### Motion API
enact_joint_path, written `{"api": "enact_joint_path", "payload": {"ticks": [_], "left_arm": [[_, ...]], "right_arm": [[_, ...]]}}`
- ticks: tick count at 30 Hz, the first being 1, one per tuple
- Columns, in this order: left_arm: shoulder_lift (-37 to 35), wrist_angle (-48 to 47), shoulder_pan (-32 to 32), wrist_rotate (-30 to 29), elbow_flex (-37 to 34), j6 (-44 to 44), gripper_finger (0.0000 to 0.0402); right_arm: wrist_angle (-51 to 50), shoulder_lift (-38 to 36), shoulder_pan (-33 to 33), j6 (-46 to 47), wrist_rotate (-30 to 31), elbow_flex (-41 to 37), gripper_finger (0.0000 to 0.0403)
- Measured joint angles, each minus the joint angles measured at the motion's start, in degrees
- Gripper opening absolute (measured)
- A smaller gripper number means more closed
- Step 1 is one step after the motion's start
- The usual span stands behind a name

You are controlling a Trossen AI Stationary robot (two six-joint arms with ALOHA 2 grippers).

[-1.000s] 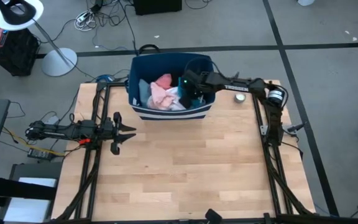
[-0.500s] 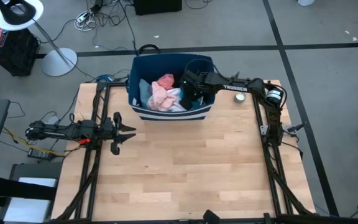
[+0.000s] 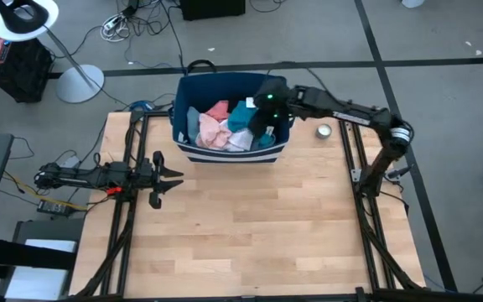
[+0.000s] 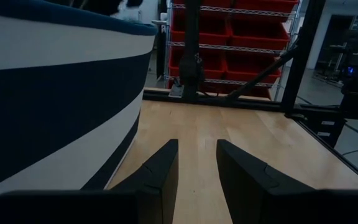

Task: Sort clothes
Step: Return to Home Position

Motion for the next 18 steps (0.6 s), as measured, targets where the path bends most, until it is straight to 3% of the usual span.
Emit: {"api": "enact_joint_path", "payload": {"ticks": [11, 18], "left_arm": [[0.0, 0.0, 0.0, 0.3, 0.0, 0.0, 0.0115], [0.0, 0.0, 0.0, 0.2, 0.0, 0.0, 0.0115]], "right_arm": [[-2.4, -10.1, 3.9, 0.8, 0.3, 0.0, 0.015], [-10.7, -13.4, 5.6, 1.3, 0.4, 0.1, 0.0149]]}}
